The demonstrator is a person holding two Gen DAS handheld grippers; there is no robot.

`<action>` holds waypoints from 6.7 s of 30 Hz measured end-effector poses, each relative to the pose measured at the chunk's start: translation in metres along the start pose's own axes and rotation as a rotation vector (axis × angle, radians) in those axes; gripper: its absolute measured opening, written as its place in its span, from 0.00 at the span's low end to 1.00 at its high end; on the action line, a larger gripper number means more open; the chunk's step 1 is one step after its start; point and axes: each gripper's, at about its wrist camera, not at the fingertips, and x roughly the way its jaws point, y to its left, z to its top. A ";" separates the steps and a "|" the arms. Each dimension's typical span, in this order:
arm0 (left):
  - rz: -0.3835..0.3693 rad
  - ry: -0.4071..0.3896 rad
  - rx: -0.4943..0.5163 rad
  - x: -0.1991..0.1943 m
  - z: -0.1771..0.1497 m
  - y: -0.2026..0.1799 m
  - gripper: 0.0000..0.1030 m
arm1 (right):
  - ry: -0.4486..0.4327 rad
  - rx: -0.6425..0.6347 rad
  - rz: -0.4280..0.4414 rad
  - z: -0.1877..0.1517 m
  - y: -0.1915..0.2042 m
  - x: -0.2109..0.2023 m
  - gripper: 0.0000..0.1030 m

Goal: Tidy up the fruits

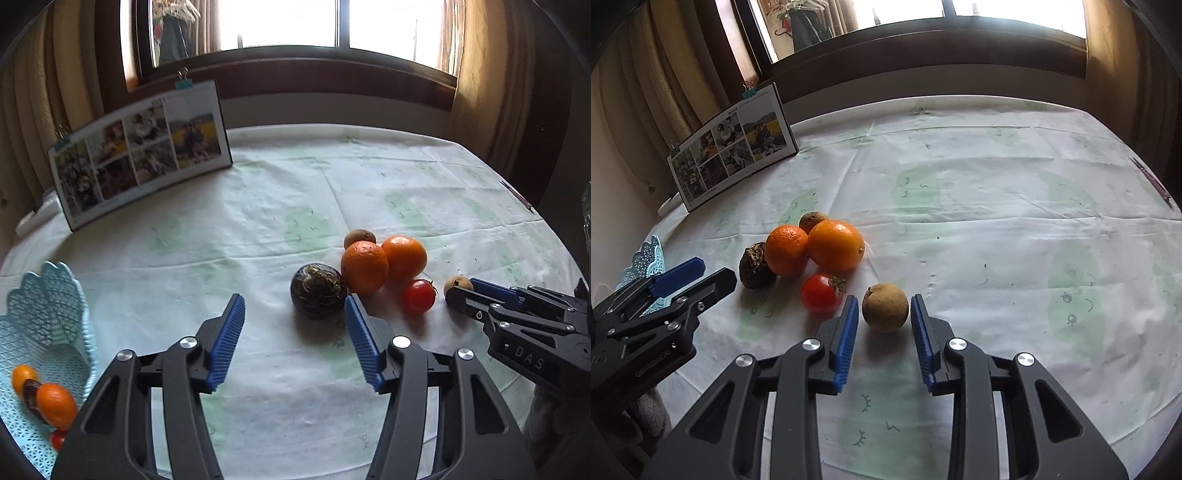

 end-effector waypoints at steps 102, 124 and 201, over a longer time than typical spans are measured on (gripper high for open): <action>0.216 -0.180 -0.213 -0.101 -0.026 0.087 0.39 | -0.007 0.019 0.018 0.000 0.001 -0.001 0.27; 0.384 -0.251 -0.326 -0.137 -0.056 0.152 0.76 | -0.036 0.013 -0.016 0.001 0.014 -0.016 0.26; 0.263 -0.242 -0.162 -0.111 -0.030 0.086 0.97 | -0.059 -0.014 0.008 0.040 0.038 0.007 0.38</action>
